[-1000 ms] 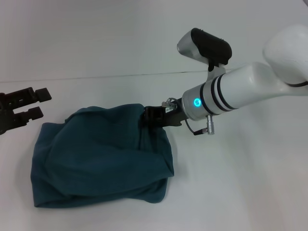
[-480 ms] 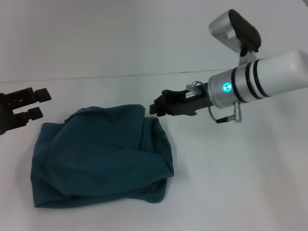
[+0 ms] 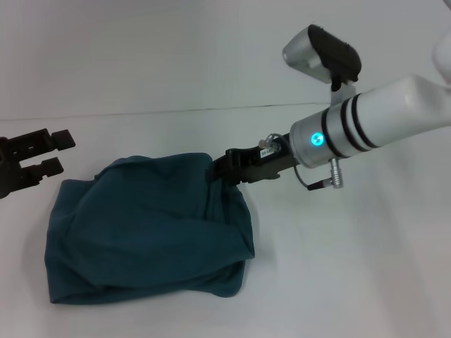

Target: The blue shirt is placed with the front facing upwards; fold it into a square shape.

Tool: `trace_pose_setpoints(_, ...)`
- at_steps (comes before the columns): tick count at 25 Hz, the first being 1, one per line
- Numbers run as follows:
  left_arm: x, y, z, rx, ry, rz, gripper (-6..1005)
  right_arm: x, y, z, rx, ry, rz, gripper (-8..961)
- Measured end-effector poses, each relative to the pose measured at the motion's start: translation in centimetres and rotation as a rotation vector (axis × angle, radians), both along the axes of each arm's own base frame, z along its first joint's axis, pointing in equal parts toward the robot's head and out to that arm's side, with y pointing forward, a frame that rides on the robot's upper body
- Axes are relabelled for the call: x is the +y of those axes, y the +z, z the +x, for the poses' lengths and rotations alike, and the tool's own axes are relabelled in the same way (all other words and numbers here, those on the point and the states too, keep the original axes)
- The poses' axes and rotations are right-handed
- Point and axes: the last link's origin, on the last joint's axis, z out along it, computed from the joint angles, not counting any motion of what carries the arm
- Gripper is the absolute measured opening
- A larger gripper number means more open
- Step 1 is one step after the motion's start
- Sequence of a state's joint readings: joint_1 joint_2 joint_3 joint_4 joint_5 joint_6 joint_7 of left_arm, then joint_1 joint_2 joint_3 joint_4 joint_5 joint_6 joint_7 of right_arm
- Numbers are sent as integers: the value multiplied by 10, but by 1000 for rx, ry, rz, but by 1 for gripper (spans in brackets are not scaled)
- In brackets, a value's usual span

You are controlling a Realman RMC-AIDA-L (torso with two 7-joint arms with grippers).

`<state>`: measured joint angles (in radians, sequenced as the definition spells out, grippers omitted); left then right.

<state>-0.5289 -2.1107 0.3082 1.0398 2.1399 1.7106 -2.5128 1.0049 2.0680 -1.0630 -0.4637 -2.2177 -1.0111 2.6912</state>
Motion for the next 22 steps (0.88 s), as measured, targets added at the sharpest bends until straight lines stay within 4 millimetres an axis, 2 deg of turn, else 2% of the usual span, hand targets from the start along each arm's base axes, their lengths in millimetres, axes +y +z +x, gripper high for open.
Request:
trace_pose_setpoints(11,1,-1,-1,-5,4,7,752,2,-25,4,-25,-66,58,791)
trace_pose_setpoints(16,2,0,-1,-10,2,18,752,4,-27,5,3,-102,91,951)
trace_pose_setpoints(22,2,-4,-1,-22,2,10,752,3,-29,-1,52,-119,86,948)
